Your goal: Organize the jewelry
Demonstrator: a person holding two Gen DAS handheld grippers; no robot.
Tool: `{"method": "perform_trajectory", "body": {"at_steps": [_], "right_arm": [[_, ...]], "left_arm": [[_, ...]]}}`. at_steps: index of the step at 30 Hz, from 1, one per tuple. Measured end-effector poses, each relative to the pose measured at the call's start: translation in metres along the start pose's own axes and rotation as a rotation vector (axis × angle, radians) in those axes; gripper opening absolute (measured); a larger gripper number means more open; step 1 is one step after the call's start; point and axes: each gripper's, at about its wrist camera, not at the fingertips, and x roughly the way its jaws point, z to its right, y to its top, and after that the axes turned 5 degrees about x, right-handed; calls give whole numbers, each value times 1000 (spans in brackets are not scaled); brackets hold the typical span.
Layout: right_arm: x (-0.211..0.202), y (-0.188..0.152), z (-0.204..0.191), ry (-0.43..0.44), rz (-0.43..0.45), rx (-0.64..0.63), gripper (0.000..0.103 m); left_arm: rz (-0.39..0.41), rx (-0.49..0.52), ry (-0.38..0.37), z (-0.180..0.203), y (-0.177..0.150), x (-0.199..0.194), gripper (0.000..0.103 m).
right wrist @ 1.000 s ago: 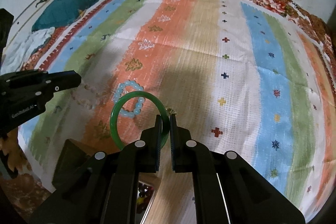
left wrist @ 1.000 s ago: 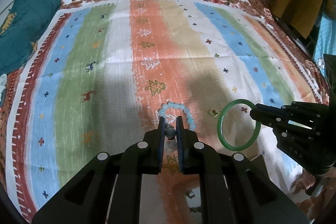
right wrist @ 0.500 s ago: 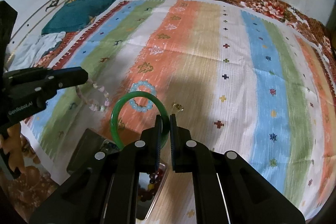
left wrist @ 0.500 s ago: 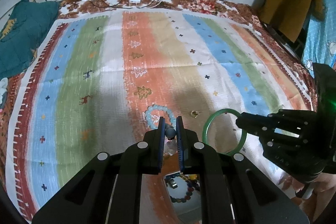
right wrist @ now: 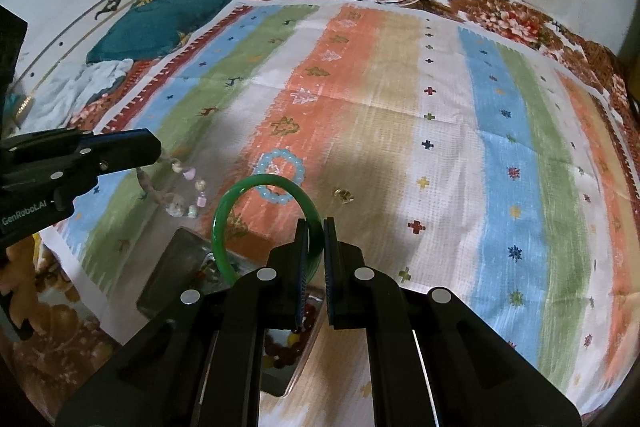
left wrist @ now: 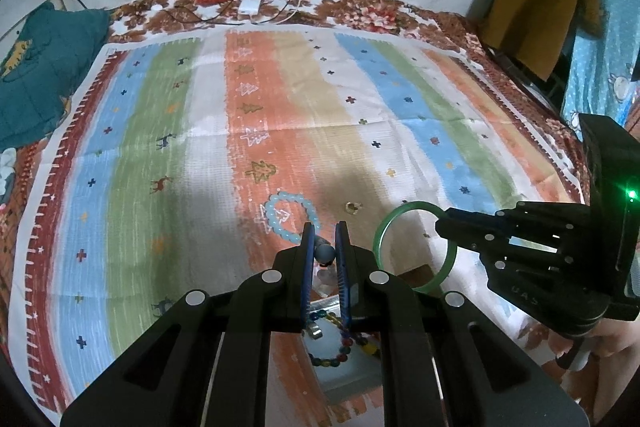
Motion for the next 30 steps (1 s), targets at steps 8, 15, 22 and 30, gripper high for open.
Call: {"method": "perform_trajectory", "body": {"at_steps": [8, 15, 22, 30], "right_arm": [[-11, -11, -4, 17, 8, -10, 8], [-17, -24, -7, 22, 0, -24, 8], [-19, -36, -8, 21, -13, -25, 8], [-4, -43, -15, 43, -94, -51, 15]], "left_arm": [[15, 13, -11, 10, -11, -11, 10], [20, 24, -22, 20, -22, -19, 10], [16, 27, -32, 26, -32, -23, 10], [-23, 17, -9, 30, -38, -12, 29]]}}
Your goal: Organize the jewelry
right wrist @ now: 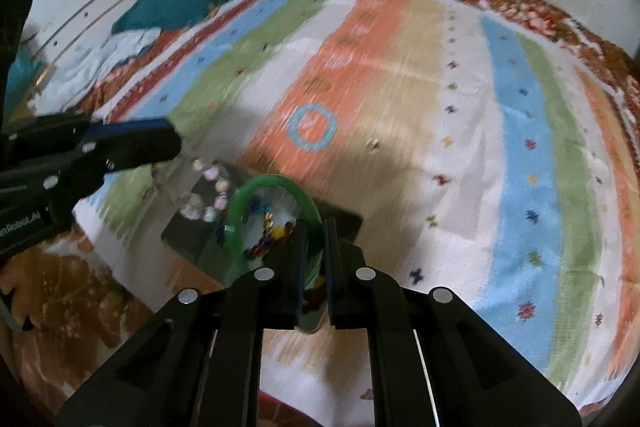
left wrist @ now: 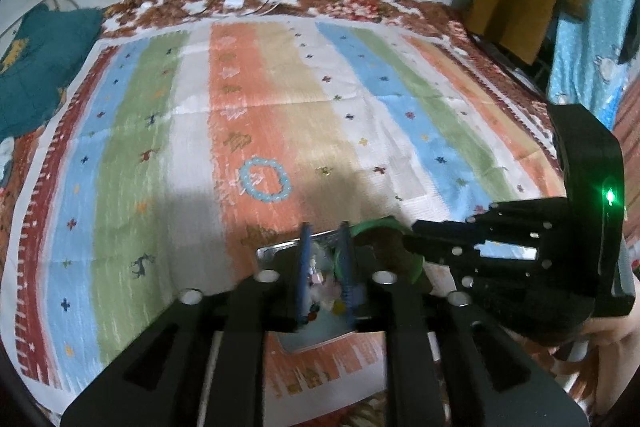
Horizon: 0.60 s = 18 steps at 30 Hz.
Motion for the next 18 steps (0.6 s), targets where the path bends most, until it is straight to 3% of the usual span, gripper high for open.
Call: {"method": "perform_trajectory", "body": {"at_steps": [3, 9, 18], "right_arm": [[-3, 2, 4, -53, 27, 14, 47], [-6, 7, 25, -50, 43, 99, 53], [3, 21, 42, -59, 33, 158, 67]], "left_arm": [[-10, -5, 37, -3, -1, 4, 43], [-10, -49, 59, -17, 0, 9, 68], [-33, -117, 94, -41, 7, 27, 77]]}}
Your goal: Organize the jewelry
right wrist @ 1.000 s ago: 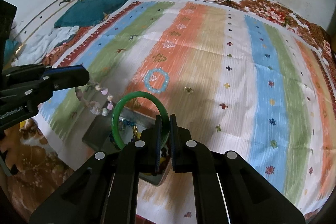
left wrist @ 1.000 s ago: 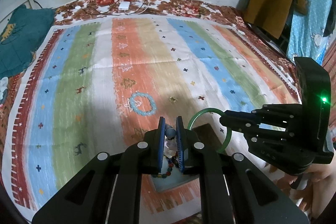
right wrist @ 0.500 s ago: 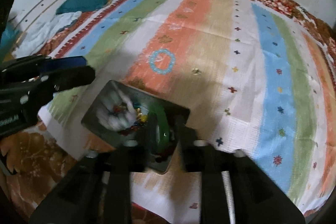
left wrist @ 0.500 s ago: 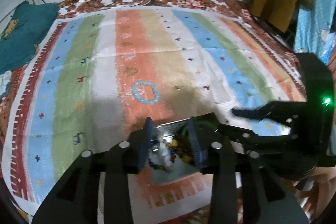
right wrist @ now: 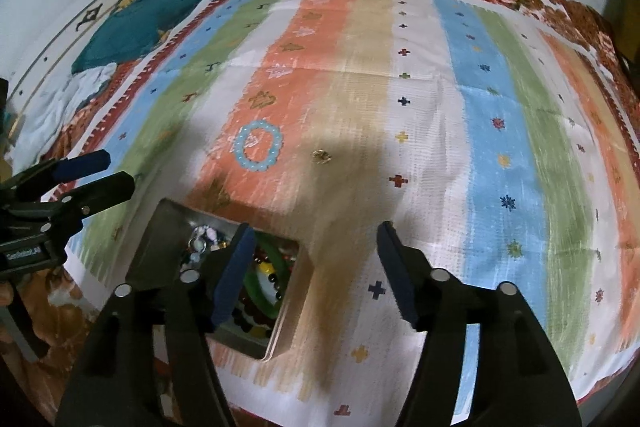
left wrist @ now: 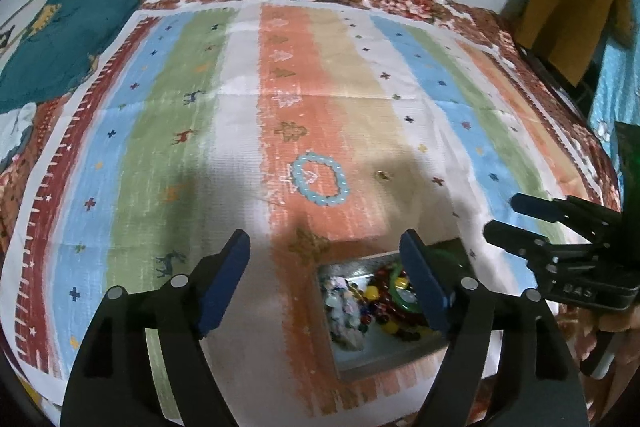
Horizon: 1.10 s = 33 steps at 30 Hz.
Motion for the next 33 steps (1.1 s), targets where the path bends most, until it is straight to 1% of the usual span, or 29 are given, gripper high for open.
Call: {"method": "perform_trajectory", "body": {"at_steps": [2, 4, 6, 10, 15, 17, 20, 24, 28, 33], "right_arm": [[3, 3, -1, 4, -5, -1, 68], [6, 7, -2, 0, -2, -2, 73], [10, 12, -2, -11, 2, -6, 75], [18, 21, 0, -36, 5, -15, 80], [27, 27, 4, -43, -3, -7, 81], [29, 28, 1, -42, -3, -15, 82], [32, 31, 0, -45, -2, -21, 83], [41, 36, 1, -54, -8, -27, 85], [50, 42, 4, -60, -23, -24, 86], [60, 48, 7, -55, -38, -5, 86]], "left_arm": [[-5, -11, 1, -4, 3, 4, 79], [-9, -14, 6, -5, 6, 9, 82], [-9, -19, 7, -7, 9, 14, 85], [-29, -27, 12, -12, 12, 28, 88], [-63, -38, 11, -20, 16, 42, 89], [-68, -40, 0, -21, 19, 46, 91], [-73, -32, 2, -20, 22, 53, 93], [-85, -29, -19, -19, 27, 63, 94], [-99, -24, -13, -21, 29, 71, 94], [-118, -48, -17, -31, 32, 81, 94]]}}
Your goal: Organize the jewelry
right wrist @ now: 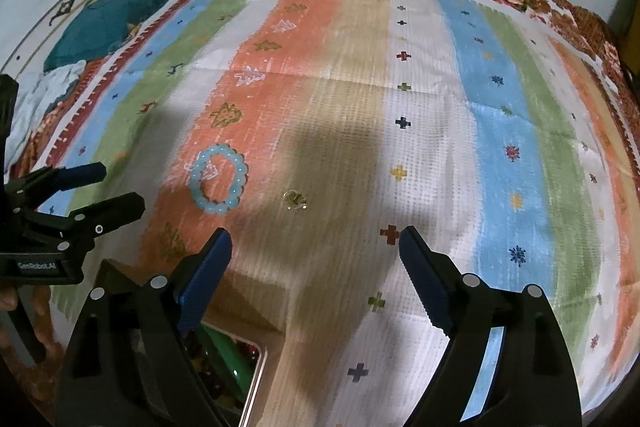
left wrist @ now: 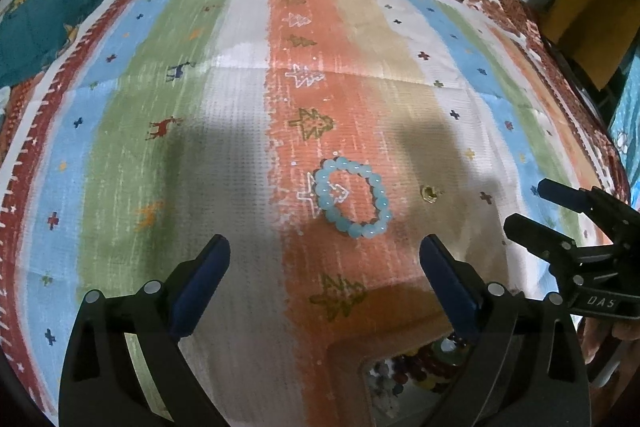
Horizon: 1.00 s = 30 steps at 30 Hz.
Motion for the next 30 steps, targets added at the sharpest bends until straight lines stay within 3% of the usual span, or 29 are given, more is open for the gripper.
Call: {"method": "perform_trajectory", "body": {"at_steps": [30], "right_arm": [[61, 20, 1, -36, -99, -12, 86]], "left_arm": [[-74, -17, -35, -15, 21, 47, 92]]}}
